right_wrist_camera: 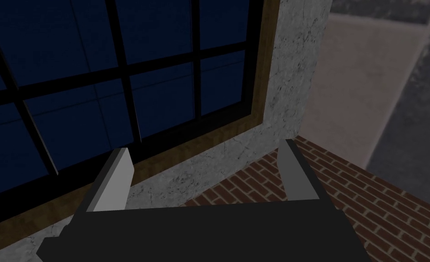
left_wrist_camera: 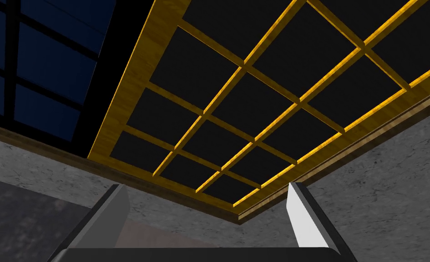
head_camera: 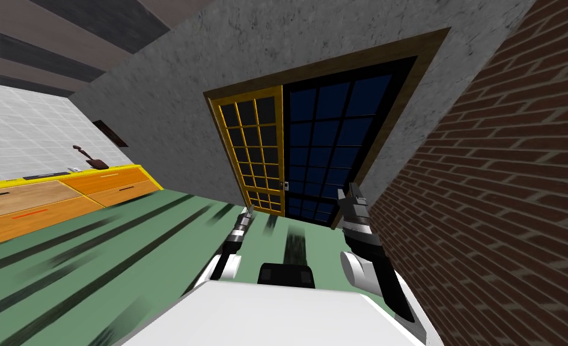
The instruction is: Pull the door open
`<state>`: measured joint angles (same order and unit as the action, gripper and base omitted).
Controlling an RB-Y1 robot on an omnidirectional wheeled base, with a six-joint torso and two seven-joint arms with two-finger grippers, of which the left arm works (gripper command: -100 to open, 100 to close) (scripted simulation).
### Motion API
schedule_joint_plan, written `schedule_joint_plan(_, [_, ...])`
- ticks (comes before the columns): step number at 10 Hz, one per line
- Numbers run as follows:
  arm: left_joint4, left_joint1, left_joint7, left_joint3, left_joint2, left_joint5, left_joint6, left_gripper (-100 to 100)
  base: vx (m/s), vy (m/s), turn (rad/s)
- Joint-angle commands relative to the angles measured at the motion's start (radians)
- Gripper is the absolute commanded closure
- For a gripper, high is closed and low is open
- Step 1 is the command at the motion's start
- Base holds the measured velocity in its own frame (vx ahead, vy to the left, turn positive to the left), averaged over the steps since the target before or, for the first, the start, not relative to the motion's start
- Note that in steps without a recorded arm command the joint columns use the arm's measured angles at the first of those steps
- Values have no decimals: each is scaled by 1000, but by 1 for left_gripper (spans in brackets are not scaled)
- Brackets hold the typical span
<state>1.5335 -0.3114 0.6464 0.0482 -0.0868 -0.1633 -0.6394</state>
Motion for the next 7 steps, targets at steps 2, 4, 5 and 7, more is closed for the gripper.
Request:
schedule_joint_plan(2, [-45, 10, 61, 4, 3, -22, -10, -100, 108, -46, -28])
schedule_joint_plan(4, [-85, 19, 106, 8, 6, -37, -22, -100, 94, -58, -31])
schedule_joint_plan(5, [-105, 24, 128, 10, 8, -45, -27, -100, 122, -51, -28])
schedule_joint_plan(7, [-145, 33, 171, 14, 12, -61, -38, -100, 110, -44, -28])
